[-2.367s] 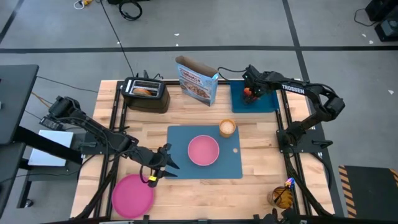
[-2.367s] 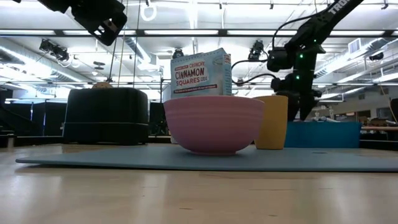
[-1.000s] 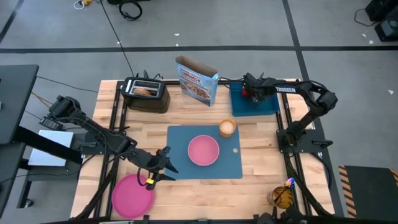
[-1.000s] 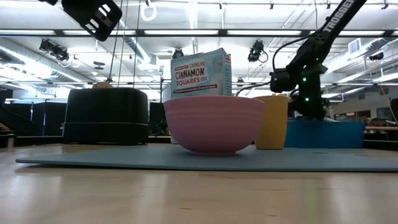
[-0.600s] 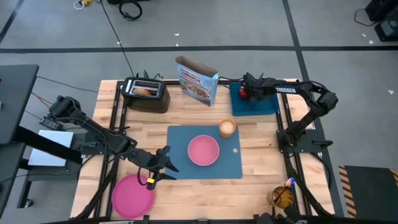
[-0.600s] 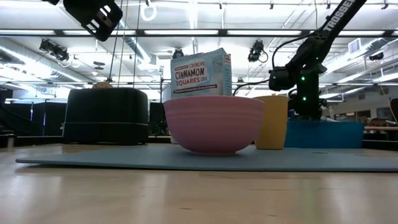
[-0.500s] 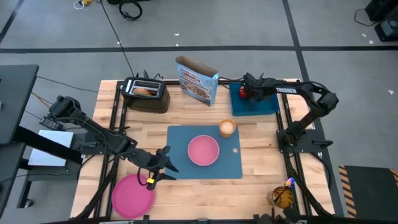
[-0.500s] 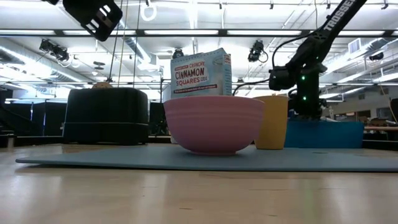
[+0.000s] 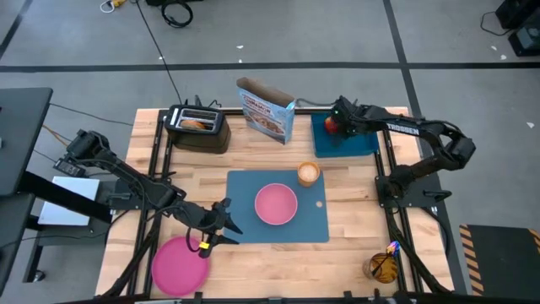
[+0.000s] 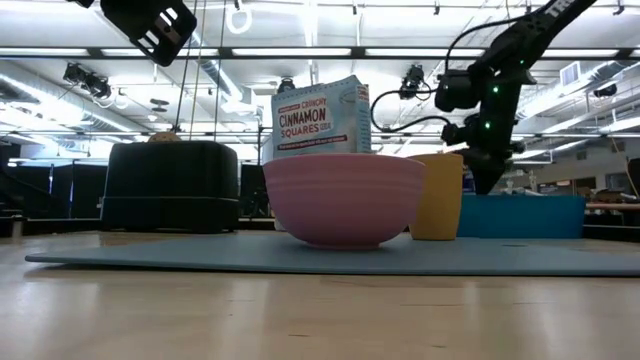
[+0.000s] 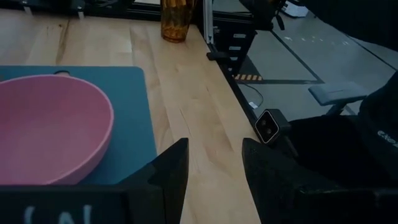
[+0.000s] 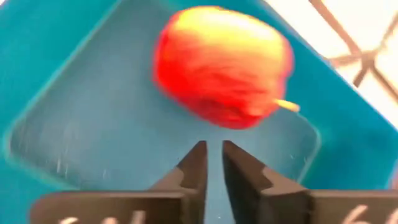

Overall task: Arrange a breakfast setting
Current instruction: Put the apple on the blue cutting board to the top left of the pink bowl

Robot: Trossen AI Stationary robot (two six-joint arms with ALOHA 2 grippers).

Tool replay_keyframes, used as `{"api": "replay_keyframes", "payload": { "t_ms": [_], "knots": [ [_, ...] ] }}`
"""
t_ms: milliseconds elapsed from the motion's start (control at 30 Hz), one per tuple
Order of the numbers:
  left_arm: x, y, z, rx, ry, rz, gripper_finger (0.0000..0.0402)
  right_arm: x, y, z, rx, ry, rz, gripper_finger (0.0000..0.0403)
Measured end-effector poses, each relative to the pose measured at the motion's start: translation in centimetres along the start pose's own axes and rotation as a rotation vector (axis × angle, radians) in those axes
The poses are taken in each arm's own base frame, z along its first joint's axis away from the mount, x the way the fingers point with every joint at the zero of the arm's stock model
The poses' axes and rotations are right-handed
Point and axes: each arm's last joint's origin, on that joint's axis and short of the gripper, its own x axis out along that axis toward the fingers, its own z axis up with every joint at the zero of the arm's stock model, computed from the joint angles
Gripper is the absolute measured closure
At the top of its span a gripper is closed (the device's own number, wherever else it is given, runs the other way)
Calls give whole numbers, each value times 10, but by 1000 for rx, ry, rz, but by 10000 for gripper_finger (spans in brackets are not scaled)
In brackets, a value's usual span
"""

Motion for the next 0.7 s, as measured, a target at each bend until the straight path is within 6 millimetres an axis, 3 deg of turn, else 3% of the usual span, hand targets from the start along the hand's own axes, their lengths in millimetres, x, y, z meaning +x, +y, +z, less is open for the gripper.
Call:
{"api": "replay_keyframes", "payload": {
  "t_ms": [133,367,500,700],
  "knots": [
    [0,0,1,0,-15,2,244,1,-18,2,359,-29,-36,279],
    [0,-1,3,-3,-33,-3,244,11,-30,5,806,-151,6,221],
    [0,-1,3,-4,-32,-5,244,20,-31,0,1017,-141,27,216],
    [-1,-5,1,3,-25,-18,244,30,-32,-5,1228,-137,21,242]
  ]
}}
